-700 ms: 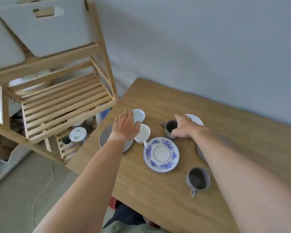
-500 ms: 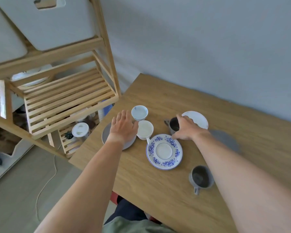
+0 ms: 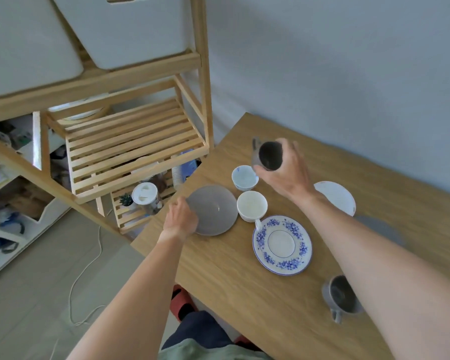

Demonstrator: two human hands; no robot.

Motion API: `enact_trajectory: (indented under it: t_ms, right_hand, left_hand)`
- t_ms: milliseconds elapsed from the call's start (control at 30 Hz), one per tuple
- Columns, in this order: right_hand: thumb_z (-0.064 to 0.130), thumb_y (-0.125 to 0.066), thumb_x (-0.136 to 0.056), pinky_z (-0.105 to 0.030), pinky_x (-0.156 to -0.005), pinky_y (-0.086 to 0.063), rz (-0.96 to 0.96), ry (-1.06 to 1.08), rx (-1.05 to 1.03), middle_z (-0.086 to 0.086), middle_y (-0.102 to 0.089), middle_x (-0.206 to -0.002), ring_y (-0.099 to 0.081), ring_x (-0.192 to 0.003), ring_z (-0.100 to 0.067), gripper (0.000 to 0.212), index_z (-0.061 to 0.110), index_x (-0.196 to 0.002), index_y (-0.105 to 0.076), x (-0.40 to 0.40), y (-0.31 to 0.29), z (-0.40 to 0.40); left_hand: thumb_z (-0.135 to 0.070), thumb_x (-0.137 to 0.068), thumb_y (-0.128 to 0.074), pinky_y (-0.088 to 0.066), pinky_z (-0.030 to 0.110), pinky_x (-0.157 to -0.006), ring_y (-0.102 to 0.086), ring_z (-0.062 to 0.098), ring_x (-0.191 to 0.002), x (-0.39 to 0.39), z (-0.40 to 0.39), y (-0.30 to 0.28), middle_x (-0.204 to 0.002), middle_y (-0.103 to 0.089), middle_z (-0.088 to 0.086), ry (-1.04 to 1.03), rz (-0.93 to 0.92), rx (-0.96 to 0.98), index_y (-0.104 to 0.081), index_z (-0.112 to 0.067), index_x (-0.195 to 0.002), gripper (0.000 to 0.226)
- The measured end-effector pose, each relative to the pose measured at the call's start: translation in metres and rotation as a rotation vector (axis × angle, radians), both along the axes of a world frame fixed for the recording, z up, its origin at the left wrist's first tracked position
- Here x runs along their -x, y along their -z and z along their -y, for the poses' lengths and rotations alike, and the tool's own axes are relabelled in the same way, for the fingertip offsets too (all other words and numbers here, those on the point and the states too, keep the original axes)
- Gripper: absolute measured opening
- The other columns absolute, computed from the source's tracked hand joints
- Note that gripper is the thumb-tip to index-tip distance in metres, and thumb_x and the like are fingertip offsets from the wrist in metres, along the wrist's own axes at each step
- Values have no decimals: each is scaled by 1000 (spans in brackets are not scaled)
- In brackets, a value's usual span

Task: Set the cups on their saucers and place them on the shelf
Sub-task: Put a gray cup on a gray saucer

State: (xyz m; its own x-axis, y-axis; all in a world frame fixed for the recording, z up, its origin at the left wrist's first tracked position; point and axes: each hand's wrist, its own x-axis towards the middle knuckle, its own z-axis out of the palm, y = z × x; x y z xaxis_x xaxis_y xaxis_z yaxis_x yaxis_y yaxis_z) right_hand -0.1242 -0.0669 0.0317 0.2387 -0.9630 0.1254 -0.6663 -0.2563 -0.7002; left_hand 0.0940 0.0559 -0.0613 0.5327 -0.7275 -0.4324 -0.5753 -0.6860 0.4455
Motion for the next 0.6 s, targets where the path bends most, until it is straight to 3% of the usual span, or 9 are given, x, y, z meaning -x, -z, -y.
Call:
enact_trajectory:
  t_ms: [167,267,400,533,600]
  right_hand:
    - [44,-79,-67,-35,-83,-47,-120,-320,-88,-1,-54,-114,-56,-102,-23,62,26,-122,-54,-67,5,-11]
    - [42,-78,-66,-37,-82,-48,-269,-419,-154,2,-51,-111,-57,-102,-26,61,28,-119,-54,-91,16,-19]
    - [33,-78,-71,-37,-88,-46,-370,-465,-200,1,-50,-120,-54,-107,-24,69,22,-133,-50,-103,29,-29]
    - [32,-77,-74,-36,-88,-46,-405,-451,-222,1,-50,-123,-53,-102,-22,69,21,-136,-48,-110,37,-36]
    - [33,-76,-74,-36,-89,-45,-423,-445,-217,1,-50,-124,-53,-101,-22,70,21,-137,-48,-113,40,-38]
  left_hand:
    - [-19,-92,-67,-46,42,-97,-54,37,-121,-23,8,0,-128,-58,17,-68,-119,22,-54,-10,-129,40]
    - [-19,-86,-75,-56,50,-90,-62,38,-107,-37,12,-1,-114,-56,11,-112,-221,20,-58,-16,-121,39]
    - [-16,-84,-77,-58,51,-86,-66,37,-98,-50,21,-4,-85,-46,-2,-79,-245,55,-59,-19,-101,25]
    - [-15,-83,-79,-59,49,-83,-70,34,-90,-59,32,-4,-90,-62,5,-21,-269,46,-54,-26,-83,27]
    - [-15,-84,-78,-59,49,-83,-70,33,-89,-62,37,-3,-87,-62,3,3,-279,40,-51,-29,-77,31]
